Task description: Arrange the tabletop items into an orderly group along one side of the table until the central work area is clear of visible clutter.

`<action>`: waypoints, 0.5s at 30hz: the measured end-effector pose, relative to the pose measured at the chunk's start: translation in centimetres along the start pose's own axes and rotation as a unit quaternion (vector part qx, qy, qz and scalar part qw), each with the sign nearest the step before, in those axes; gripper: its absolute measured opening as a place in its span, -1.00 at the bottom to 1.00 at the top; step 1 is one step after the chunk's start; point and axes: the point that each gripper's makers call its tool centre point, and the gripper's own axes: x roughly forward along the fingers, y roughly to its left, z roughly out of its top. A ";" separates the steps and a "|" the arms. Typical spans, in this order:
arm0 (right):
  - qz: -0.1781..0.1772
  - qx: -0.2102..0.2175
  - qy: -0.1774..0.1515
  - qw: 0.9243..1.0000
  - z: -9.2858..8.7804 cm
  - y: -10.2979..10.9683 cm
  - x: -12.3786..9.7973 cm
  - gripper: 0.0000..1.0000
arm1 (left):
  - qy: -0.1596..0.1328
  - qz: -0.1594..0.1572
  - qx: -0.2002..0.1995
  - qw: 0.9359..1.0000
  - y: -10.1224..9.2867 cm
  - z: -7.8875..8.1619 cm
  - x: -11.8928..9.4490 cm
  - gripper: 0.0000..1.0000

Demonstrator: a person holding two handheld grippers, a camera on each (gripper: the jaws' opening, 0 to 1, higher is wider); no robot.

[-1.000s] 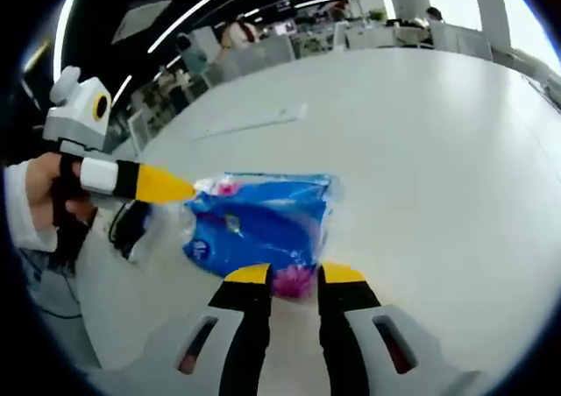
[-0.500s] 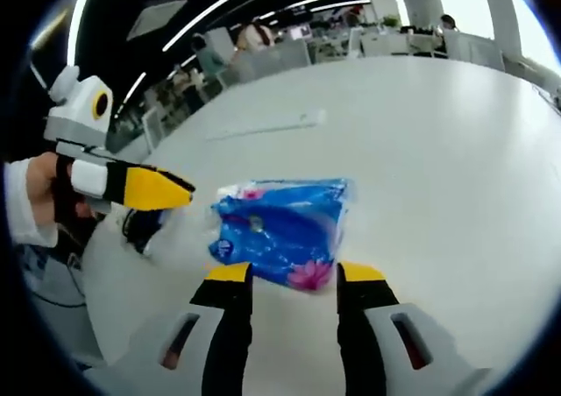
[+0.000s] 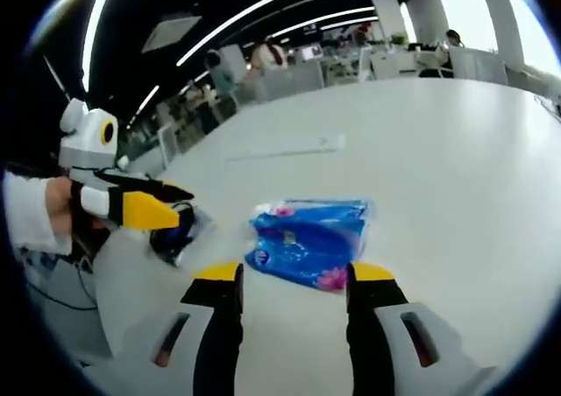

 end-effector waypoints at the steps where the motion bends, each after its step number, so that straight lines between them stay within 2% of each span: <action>1: 0.001 0.001 -0.002 1.000 0.1 0.2 -0.1 -0.07 | -0.002 0.002 0.000 1.000 0.1 0.0 -0.3 0.54; 8: 0.016 0.003 -0.022 1.000 0.5 2.1 -1.2 -0.06 | -0.016 0.012 -0.007 1.000 1.3 -0.4 -3.0 0.58; 15: 0.021 0.006 -0.036 0.999 1.0 3.0 -2.5 -0.06 | -0.022 0.016 -0.007 1.000 2.4 -1.2 -5.0 0.57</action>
